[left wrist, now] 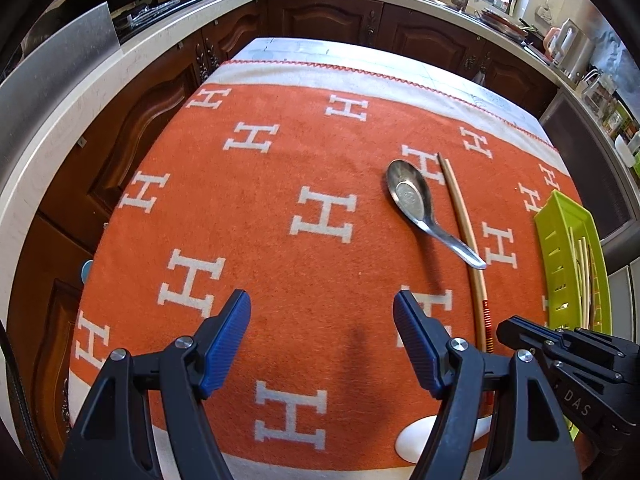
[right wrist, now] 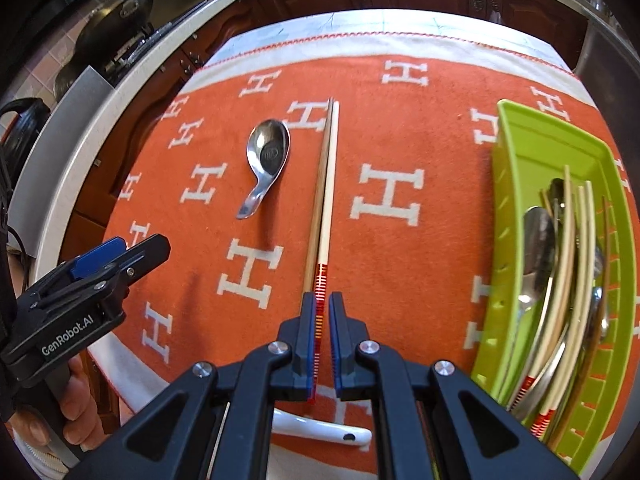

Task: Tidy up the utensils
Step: 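Grasp a dark wooden chopstick with the left gripper while the right holds its chopstick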

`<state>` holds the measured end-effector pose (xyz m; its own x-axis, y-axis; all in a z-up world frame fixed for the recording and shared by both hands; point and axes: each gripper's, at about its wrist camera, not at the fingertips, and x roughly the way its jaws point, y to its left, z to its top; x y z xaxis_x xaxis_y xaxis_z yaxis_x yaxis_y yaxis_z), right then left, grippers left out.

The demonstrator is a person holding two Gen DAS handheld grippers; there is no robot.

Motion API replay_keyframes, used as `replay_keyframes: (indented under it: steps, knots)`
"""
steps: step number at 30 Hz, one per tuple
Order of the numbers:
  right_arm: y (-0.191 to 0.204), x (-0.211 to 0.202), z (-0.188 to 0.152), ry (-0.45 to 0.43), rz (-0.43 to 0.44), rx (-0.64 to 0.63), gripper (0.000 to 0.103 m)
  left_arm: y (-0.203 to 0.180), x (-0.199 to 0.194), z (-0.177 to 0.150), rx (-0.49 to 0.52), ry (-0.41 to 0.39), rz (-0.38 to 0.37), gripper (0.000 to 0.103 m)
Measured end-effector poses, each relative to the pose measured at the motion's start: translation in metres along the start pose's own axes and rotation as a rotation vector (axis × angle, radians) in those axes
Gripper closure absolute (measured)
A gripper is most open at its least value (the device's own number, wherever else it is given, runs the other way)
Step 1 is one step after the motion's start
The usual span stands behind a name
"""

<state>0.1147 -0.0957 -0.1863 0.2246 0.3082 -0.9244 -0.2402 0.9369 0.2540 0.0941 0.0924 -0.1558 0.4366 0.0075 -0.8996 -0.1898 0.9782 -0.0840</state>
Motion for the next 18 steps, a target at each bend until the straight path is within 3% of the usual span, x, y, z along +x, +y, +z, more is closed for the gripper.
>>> replay_keyframes:
  steps: [12,18]
  knots:
    - [0.0,0.018,0.007,0.018,-0.028,0.013,0.093,0.003,0.014,-0.002,0.003,0.025,-0.009,0.031]
    - [0.01,0.023,0.016,-0.003,-0.071,-0.05,0.092,-0.002,0.016,-0.005,0.014,0.033,-0.014,0.031]
